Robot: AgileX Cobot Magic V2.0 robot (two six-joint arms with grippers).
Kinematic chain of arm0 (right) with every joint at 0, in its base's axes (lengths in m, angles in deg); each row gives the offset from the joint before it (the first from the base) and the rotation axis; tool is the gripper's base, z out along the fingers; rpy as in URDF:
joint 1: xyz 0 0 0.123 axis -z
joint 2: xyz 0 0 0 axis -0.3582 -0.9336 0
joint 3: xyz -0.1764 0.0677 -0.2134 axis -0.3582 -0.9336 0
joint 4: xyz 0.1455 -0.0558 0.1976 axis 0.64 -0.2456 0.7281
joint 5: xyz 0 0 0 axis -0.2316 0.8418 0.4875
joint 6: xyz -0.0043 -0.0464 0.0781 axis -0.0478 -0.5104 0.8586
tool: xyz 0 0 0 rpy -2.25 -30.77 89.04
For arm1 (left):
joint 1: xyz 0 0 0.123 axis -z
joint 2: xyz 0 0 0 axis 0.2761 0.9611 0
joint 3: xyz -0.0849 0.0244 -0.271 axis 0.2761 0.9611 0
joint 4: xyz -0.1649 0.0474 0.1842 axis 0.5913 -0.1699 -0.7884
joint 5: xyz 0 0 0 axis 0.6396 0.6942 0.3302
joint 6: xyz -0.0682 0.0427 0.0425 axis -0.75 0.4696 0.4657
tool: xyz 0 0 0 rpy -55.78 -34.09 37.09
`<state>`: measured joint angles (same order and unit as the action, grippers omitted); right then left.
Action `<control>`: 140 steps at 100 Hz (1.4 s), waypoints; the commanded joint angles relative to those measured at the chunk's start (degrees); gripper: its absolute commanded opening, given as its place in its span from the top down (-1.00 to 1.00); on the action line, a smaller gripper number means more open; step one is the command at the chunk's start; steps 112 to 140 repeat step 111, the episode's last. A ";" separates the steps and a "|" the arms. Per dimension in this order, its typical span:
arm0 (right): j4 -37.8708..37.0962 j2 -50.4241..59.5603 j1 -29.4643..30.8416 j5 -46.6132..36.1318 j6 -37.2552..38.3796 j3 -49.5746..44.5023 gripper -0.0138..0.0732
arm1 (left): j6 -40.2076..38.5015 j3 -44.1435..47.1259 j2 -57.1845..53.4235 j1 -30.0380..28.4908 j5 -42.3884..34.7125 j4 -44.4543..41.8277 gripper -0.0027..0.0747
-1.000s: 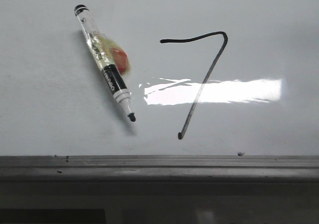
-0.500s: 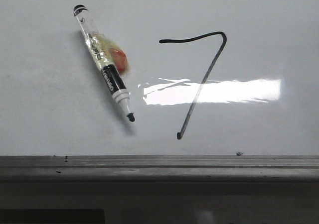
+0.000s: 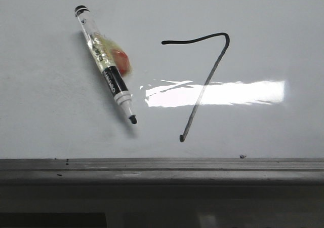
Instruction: Write number 7 on whiteboard
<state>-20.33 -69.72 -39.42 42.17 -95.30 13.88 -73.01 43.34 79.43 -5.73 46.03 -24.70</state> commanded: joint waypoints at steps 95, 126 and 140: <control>-21.82 14.93 17.95 19.19 13.58 -0.89 0.84 | -0.69 1.24 -1.28 -0.14 -2.86 0.63 0.98; -21.82 14.93 17.95 19.19 13.58 -0.89 0.84 | -0.69 1.24 -1.28 -0.14 -2.86 0.63 0.98; -21.82 14.93 17.95 19.19 13.58 -0.89 0.84 | -0.69 1.24 -1.28 -0.14 -2.86 0.63 0.98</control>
